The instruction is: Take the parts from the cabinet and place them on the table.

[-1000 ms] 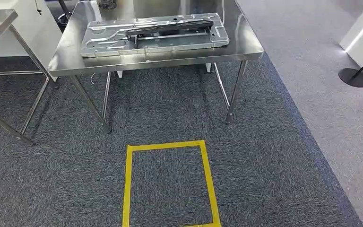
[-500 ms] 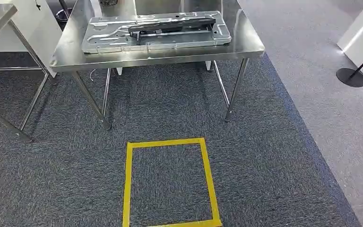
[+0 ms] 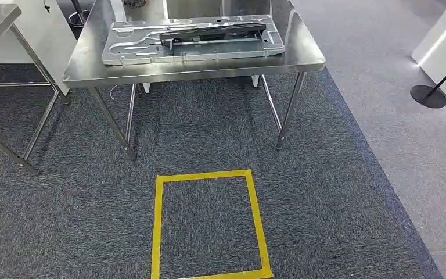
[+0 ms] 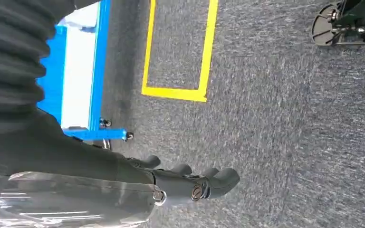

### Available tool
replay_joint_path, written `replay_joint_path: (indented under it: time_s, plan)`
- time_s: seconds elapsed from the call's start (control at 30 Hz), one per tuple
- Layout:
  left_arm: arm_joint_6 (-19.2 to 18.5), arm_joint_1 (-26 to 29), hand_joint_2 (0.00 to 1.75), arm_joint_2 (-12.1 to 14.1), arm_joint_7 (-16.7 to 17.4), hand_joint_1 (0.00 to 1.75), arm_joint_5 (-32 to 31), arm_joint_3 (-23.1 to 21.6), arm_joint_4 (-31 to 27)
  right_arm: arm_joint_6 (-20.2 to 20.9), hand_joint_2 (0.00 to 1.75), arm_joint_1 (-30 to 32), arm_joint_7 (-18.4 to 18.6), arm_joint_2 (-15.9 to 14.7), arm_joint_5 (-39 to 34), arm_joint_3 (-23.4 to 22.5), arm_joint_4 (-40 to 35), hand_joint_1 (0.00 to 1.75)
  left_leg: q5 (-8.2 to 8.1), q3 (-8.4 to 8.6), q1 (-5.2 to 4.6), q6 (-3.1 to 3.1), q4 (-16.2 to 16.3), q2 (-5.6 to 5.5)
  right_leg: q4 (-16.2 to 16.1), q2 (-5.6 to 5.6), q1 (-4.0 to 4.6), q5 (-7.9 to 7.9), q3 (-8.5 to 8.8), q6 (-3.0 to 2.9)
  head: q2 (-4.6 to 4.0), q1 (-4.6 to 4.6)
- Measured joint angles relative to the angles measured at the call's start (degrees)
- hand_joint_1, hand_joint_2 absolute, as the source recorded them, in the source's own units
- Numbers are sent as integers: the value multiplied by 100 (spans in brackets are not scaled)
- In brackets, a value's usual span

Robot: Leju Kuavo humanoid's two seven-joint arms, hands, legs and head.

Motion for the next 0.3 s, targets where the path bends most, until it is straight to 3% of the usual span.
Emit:
replay_joint_path:
  time_s: [0.07,0.1,0.13,0.3]
  plan:
    - [11,28,175,9,57,0,158,-186,-2,37,175,12,0,-13,-213,44,-7,0,0,0,0,0,0,0,1,0,0,0,-1,0,0,-2]
    - [13,44,0,18,83,0,243,-282,-2,46,175,19,0,-18,-320,79,-9,0,0,0,1,0,0,0,1,0,1,0,-2,0,0,-2]
    - [22,59,0,26,114,0,348,-389,-2,50,0,28,0,-26,-452,123,-15,0,0,-1,1,0,0,0,2,0,2,0,-3,0,0,-2]
    - [101,141,0,72,269,0,849,-911,-11,114,0,83,-24,-59,-1054,445,-61,0,0,-2,2,-1,-1,0,4,0,2,-2,-6,0,0,-2]
